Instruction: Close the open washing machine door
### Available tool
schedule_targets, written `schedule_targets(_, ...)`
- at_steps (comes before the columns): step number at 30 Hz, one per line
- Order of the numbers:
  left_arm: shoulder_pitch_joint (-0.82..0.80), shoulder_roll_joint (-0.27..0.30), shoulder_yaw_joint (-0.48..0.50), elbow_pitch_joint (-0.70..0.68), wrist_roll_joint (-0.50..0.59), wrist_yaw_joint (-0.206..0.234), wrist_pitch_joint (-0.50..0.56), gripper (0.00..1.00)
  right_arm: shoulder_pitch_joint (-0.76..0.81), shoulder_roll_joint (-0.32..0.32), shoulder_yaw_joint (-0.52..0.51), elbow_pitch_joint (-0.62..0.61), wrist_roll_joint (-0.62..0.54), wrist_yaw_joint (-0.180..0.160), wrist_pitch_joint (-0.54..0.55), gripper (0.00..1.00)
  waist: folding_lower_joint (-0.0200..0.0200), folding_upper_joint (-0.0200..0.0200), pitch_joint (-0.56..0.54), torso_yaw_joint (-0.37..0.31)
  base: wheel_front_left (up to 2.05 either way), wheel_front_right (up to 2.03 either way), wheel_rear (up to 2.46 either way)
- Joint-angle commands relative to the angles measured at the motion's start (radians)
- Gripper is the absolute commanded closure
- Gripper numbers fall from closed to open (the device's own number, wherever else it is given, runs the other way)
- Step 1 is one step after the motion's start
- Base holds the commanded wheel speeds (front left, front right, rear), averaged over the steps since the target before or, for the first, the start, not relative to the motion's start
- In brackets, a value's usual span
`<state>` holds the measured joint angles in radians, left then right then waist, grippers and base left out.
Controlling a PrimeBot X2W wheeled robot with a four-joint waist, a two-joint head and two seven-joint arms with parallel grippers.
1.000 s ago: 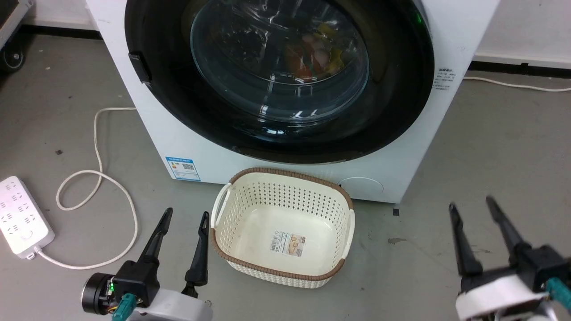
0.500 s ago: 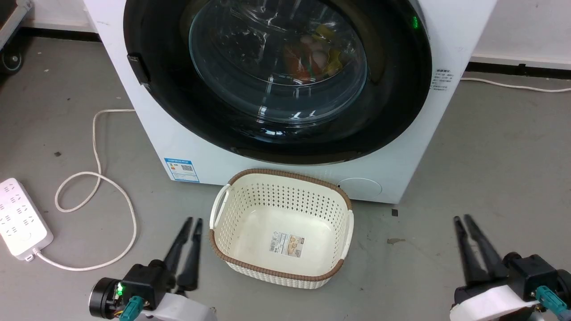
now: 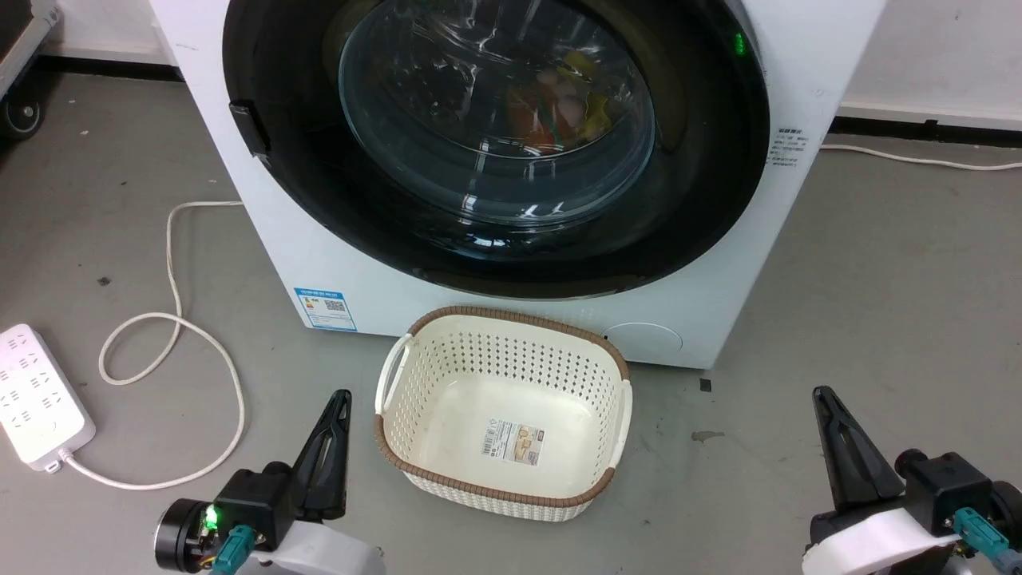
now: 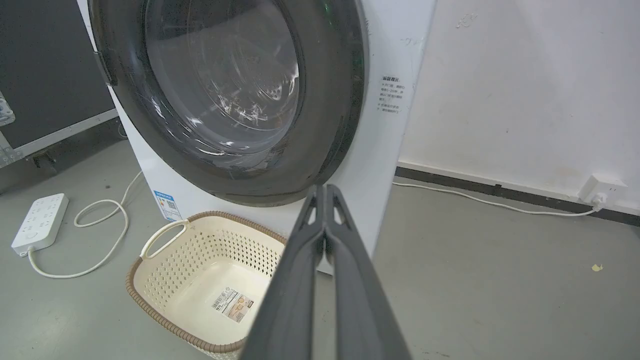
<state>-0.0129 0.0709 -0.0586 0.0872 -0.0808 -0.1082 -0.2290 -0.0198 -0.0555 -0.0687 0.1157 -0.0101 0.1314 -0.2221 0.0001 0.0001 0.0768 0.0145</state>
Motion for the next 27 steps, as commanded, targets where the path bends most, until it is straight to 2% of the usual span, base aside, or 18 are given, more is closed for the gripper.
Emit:
schedule_targets(1,0.002,-0.002,0.001,-0.006,0.008,0.005,0.004,1.0,0.002,0.001,0.002,-0.008,0.001,0.0,0.003,1.0,0.0,-0.0001,-0.001,0.0,0.0,0.0,0.0)
schedule_targets(27,0.004,-0.006,0.015,-0.025,0.025,0.029,0.057,1.0,0.006,0.002,0.018,-0.033,0.003,0.0,0.055,1.0,-0.0001,-0.0001,-0.019,-0.003,0.0,0.0,0.0)
